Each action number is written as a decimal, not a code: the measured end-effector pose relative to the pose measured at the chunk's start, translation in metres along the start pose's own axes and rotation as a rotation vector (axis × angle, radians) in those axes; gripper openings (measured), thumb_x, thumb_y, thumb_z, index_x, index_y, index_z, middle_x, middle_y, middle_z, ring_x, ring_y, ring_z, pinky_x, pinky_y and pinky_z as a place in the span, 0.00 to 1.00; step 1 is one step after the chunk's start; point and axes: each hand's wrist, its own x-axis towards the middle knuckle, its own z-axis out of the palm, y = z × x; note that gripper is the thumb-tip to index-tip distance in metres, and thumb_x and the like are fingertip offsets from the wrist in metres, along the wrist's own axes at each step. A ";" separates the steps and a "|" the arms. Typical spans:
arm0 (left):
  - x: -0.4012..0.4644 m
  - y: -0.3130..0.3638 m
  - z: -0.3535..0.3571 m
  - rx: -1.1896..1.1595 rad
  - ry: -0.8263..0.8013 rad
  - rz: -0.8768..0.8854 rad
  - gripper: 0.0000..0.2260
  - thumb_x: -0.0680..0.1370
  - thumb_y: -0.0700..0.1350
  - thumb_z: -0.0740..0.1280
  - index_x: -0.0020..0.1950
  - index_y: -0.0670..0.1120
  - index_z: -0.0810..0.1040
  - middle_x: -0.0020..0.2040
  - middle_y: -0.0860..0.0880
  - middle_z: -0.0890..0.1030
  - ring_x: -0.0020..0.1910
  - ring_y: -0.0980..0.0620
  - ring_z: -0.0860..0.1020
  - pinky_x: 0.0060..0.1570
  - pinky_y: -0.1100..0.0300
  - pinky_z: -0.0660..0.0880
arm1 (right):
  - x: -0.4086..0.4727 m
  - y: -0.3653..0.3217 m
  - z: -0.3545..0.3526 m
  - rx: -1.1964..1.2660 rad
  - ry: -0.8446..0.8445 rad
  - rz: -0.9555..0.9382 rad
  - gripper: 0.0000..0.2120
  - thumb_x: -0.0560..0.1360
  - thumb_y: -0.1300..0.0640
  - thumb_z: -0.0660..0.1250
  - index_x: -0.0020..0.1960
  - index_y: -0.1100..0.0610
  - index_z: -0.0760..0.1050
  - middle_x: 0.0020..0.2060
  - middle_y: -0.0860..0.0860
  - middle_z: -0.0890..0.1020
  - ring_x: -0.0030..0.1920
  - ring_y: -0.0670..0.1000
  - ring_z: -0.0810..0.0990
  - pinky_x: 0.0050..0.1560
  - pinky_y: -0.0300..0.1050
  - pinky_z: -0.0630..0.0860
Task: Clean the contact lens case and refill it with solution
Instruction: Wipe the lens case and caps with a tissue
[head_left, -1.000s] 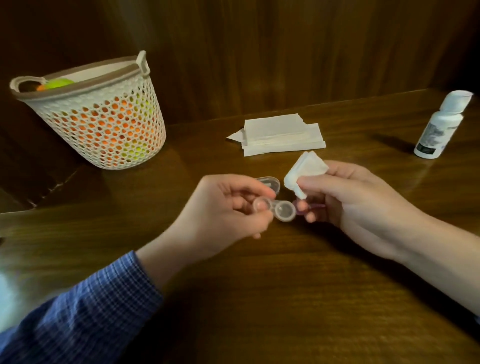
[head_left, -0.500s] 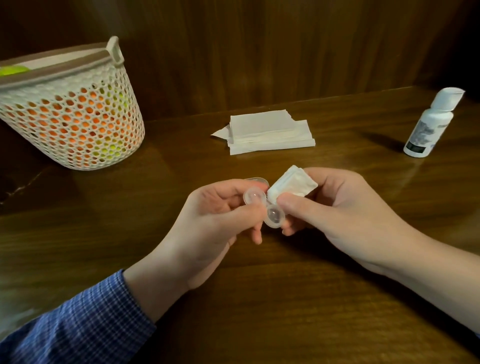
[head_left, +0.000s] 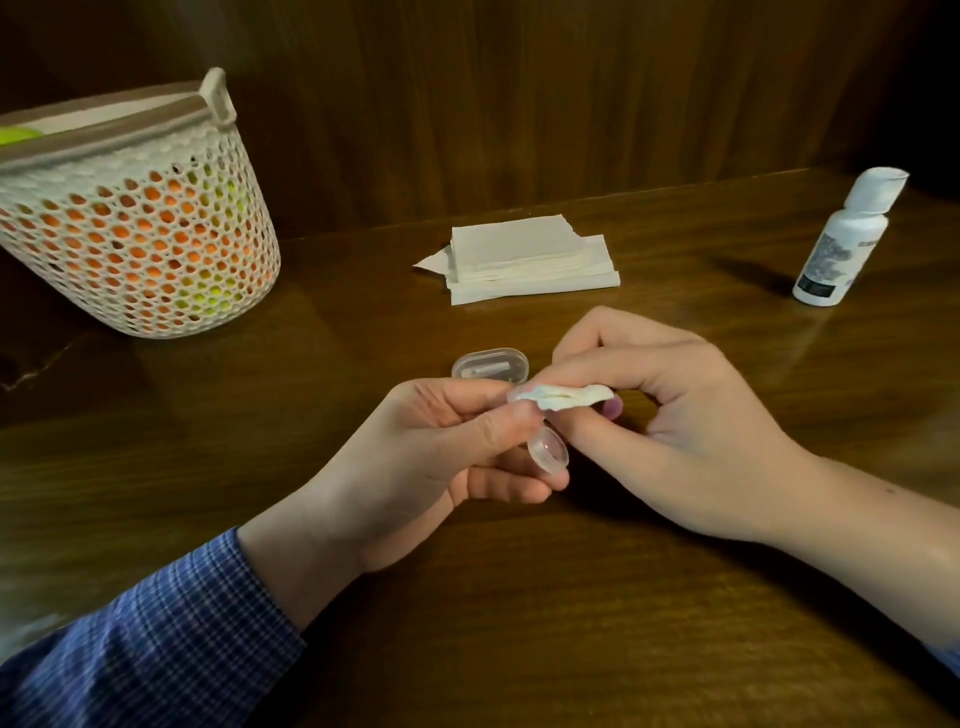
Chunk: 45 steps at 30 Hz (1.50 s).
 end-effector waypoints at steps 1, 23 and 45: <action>0.000 0.000 0.000 -0.002 0.009 -0.011 0.13 0.78 0.48 0.68 0.53 0.41 0.86 0.46 0.43 0.85 0.43 0.51 0.84 0.41 0.63 0.82 | 0.000 0.000 0.000 0.004 -0.021 0.021 0.09 0.78 0.57 0.69 0.53 0.51 0.87 0.44 0.45 0.80 0.49 0.53 0.80 0.41 0.38 0.76; -0.001 -0.007 0.009 0.521 0.227 0.111 0.12 0.82 0.42 0.63 0.58 0.38 0.84 0.43 0.43 0.85 0.43 0.48 0.87 0.46 0.50 0.85 | 0.001 -0.004 0.003 0.423 -0.121 0.570 0.07 0.77 0.56 0.71 0.44 0.57 0.87 0.35 0.54 0.84 0.36 0.46 0.78 0.37 0.40 0.76; -0.004 0.005 0.004 0.090 0.127 -0.113 0.16 0.80 0.48 0.66 0.60 0.37 0.83 0.43 0.44 0.83 0.40 0.52 0.84 0.42 0.58 0.83 | 0.005 -0.005 -0.010 0.100 -0.209 0.267 0.07 0.78 0.53 0.70 0.45 0.52 0.86 0.39 0.50 0.84 0.41 0.51 0.81 0.44 0.51 0.79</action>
